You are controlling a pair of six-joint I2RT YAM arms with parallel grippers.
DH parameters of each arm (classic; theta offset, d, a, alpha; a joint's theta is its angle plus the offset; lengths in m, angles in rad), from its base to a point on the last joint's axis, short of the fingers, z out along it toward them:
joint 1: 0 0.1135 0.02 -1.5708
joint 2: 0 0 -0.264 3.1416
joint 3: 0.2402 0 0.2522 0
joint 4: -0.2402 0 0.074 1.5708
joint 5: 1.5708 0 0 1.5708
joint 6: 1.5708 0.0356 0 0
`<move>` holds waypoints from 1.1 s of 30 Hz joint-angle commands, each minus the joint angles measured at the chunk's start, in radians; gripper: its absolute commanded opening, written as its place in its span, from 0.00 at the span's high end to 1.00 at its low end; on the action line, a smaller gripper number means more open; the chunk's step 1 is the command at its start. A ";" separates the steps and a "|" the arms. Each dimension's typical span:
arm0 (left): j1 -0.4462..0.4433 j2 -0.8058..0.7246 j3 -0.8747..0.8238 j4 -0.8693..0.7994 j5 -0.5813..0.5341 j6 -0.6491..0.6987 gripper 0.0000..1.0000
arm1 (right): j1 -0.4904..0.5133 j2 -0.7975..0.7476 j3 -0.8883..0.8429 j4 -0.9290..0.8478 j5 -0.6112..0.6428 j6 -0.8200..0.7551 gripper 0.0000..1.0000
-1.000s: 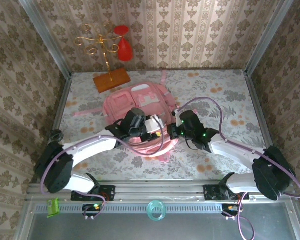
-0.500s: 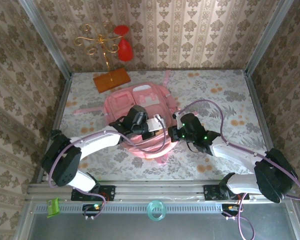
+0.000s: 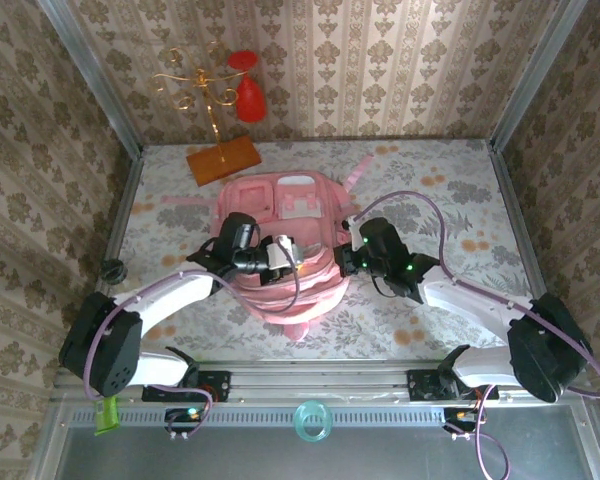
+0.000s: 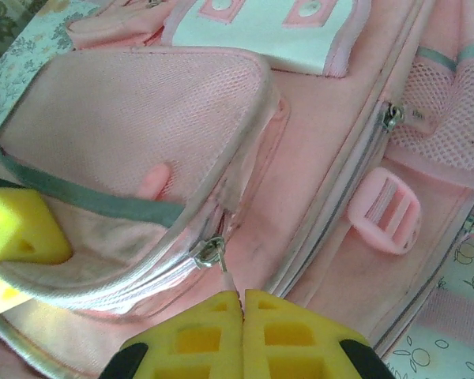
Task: Pack the student bag
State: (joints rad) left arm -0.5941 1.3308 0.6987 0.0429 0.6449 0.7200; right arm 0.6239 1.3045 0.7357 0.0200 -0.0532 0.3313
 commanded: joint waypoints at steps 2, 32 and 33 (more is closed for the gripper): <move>0.014 -0.015 -0.008 -0.061 0.166 0.084 1.00 | -0.056 0.077 0.043 -0.007 0.133 -0.020 1.00; 0.119 -0.175 -0.100 0.390 -0.616 -0.736 0.08 | -0.314 -0.024 -0.047 0.101 0.864 -0.166 0.00; 0.132 -0.205 -0.113 0.350 -0.702 -0.736 0.07 | -0.323 -0.013 -0.079 0.177 0.874 -0.207 0.00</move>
State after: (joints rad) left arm -0.5053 1.1999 0.6281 0.3973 0.3096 0.1921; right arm 0.3237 1.2671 0.7258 0.0181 0.6186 0.2527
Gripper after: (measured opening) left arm 0.928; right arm 0.999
